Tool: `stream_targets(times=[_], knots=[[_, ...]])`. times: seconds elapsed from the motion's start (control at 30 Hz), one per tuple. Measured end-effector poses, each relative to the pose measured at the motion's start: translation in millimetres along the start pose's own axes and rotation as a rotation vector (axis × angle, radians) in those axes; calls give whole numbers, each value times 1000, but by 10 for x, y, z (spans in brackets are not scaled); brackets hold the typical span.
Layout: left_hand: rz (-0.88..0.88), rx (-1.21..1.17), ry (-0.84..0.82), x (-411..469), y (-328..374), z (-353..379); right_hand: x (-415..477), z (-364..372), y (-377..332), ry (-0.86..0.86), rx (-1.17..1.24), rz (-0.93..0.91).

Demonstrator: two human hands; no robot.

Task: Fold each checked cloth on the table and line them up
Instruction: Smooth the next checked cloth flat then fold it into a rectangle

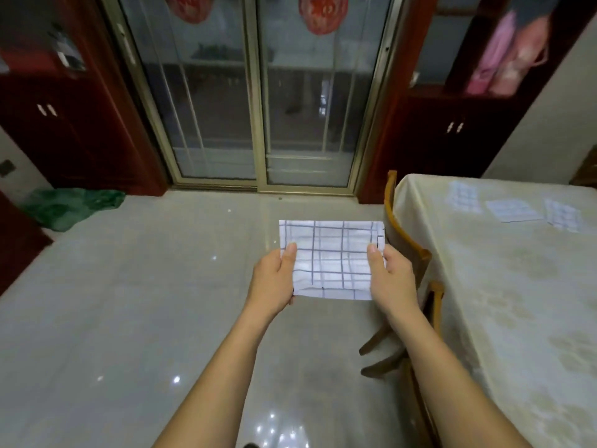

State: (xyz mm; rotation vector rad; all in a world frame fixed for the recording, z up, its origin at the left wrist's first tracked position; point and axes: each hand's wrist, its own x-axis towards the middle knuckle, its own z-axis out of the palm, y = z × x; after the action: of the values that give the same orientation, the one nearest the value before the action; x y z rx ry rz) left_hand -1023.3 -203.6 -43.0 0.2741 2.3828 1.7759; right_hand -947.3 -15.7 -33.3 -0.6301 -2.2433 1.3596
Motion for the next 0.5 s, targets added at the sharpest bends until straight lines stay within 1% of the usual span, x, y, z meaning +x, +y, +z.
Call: stream_targets(times=[0.07,0.17,0.3,0.4,0.5], knots=[[32,2,-44,330,-148,14,137,94,4,38,-26,18],[29,-24,-159,621,-351,124,198,147,144,93,-68,47],[58,-34,-284,894,-186,305,403,112,207,164,-67,119],[56,-44,-334,1217,-3,422,666,157,208,227,-27,152],[81,-15,-371,1602,8,505,997,264,301,264,23,160]])
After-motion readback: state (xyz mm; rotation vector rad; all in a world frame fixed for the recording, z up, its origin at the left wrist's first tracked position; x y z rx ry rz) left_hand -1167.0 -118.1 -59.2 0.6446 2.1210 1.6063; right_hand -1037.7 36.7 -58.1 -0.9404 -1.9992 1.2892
